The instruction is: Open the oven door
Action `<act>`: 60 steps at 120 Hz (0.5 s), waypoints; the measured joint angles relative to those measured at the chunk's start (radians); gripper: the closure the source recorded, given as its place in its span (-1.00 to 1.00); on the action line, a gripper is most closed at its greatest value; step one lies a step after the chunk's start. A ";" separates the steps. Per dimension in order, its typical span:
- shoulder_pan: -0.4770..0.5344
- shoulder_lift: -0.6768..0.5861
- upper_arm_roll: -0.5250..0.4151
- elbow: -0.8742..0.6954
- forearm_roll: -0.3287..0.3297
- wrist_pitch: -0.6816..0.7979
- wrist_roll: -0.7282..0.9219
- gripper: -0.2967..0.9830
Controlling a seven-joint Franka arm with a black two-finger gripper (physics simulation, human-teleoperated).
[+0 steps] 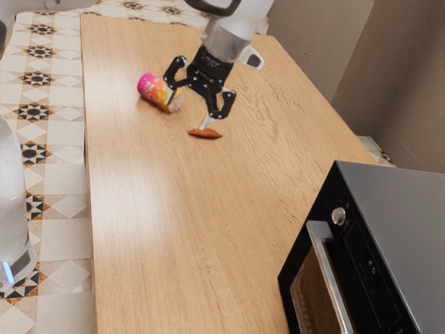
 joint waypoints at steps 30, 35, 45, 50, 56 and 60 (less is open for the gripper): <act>-0.054 -0.036 0.000 0.002 -0.029 0.190 -0.477 -0.54; -0.060 -0.035 -0.010 0.005 -0.032 0.204 -0.539 -0.54; -0.062 0.048 -0.100 0.108 -0.035 0.229 -0.650 -0.54; -0.075 0.079 -0.133 0.127 -0.032 0.258 -0.699 -0.54; -0.117 0.057 -0.150 0.073 -0.023 0.321 -0.755 -0.54; -0.152 0.010 -0.156 -0.007 -0.018 0.378 -0.789 -0.54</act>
